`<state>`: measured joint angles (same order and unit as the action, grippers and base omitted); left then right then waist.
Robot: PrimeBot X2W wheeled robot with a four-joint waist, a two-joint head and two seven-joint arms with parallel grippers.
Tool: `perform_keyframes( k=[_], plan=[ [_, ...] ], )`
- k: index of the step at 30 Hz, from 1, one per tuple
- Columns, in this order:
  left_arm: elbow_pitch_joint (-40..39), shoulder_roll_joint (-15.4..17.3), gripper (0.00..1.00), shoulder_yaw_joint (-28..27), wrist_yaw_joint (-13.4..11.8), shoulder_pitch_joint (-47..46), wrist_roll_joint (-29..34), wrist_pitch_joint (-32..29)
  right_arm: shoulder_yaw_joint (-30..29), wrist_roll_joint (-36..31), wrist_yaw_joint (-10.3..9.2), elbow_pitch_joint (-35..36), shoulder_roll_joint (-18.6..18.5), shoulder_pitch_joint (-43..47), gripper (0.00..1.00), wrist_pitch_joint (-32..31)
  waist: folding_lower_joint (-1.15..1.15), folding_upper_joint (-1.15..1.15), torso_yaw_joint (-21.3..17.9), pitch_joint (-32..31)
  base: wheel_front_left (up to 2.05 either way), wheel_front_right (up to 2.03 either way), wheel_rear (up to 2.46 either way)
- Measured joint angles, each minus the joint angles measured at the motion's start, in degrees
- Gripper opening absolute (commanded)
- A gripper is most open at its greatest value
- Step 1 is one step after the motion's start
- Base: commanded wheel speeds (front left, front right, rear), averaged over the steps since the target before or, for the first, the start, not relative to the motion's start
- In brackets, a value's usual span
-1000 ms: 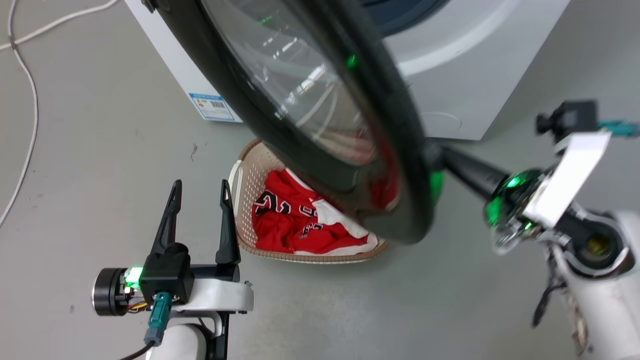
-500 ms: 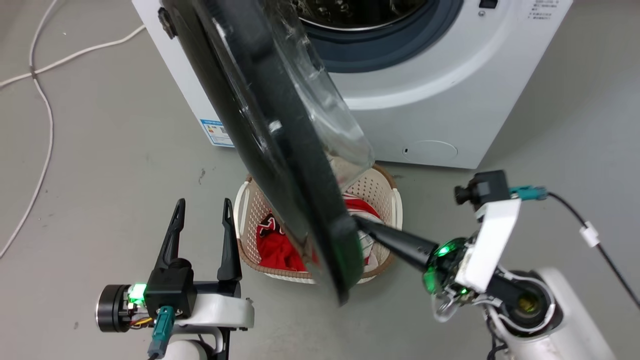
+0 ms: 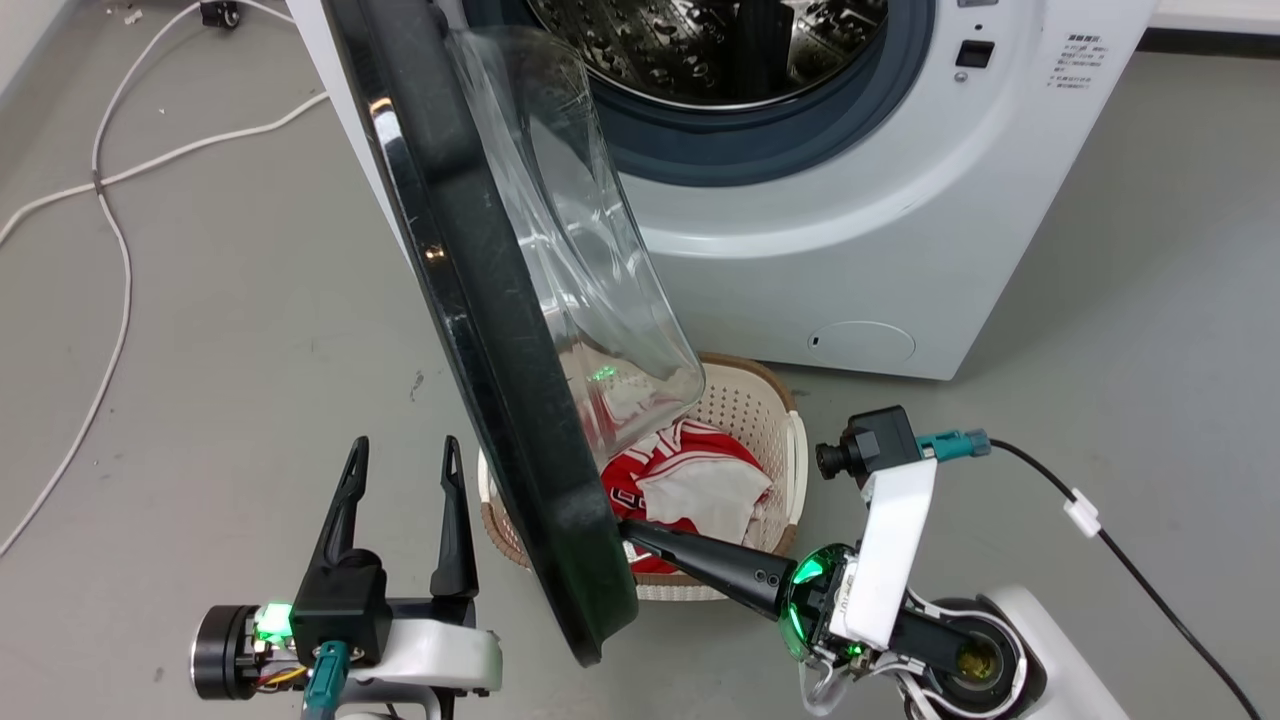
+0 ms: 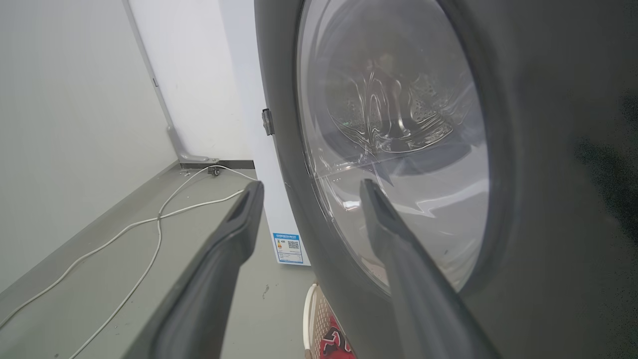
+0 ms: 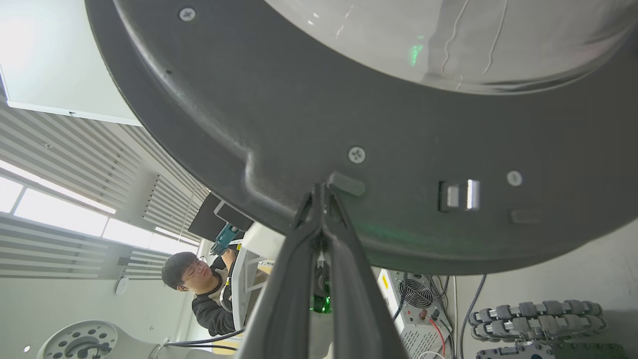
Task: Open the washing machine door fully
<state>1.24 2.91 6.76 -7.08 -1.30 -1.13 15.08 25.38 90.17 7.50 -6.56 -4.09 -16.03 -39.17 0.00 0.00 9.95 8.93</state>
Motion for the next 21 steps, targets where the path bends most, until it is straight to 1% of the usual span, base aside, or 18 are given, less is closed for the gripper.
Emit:
perform_keyframes(
  k=[4,9,12,15,17,18,19,20,21],
  plan=[
    [0.14,0.0,1.0,-0.29,0.01,0.59,0.23,0.0,-0.78,-0.58,0.0,-0.13,0.1,1.13,0.0,2.0,0.0,0.0,-0.11,-0.96,0.0,0.0,0.0],
    [0.35,0.03,1.0,-1.11,0.03,2.02,0.23,0.0,-3.76,-0.42,0.0,0.21,-0.09,3.75,0.0,5.66,0.0,0.0,-0.75,-2.6,0.0,0.0,0.0],
    [0.65,0.05,1.0,-1.32,0.21,2.96,0.23,0.0,-5.81,0.37,0.0,1.65,-0.11,6.38,0.0,7.73,0.0,0.0,-1.13,-4.05,0.0,0.0,0.0],
    [0.73,0.08,1.0,-1.53,0.33,3.92,0.23,0.0,-9.12,0.7,0.0,4.07,-0.13,9.38,0.0,11.59,0.0,0.0,-1.54,-5.64,0.0,0.0,0.0],
    [0.67,0.09,1.0,-1.75,0.34,4.64,0.23,0.0,-11.25,-0.2,-0.01,5.88,-0.13,11.3,0.0,14.91,0.0,0.0,-1.85,-6.67,0.0,0.0,0.0],
    [0.64,0.11,1.0,-1.87,0.34,5.0,0.23,0.0,-12.43,-1.23,0.0,6.66,-0.12,12.01,0.11,17.05,0.0,0.0,-2.04,-7.13,0.0,0.0,0.0],
    [0.6,0.14,1.0,-2.04,0.34,5.33,0.23,0.0,-13.46,-2.26,0.0,7.44,-0.12,12.68,0.38,19.31,0.0,0.0,-2.24,-7.57,0.0,0.0,0.0],
    [0.49,0.14,1.0,-2.27,0.34,5.93,0.23,0.0,-15.17,-5.45,0.0,8.77,-0.24,13.9,1.0,24.64,0.0,0.0,-2.72,-8.32,0.0,0.0,0.0],
    [0.35,0.16,1.0,-2.44,0.34,6.17,0.23,0.0,-15.59,-7.76,0.0,9.47,-0.51,14.32,1.0,27.4,0.0,0.0,-3.01,-8.57,0.0,0.0,0.0]
  ],
)
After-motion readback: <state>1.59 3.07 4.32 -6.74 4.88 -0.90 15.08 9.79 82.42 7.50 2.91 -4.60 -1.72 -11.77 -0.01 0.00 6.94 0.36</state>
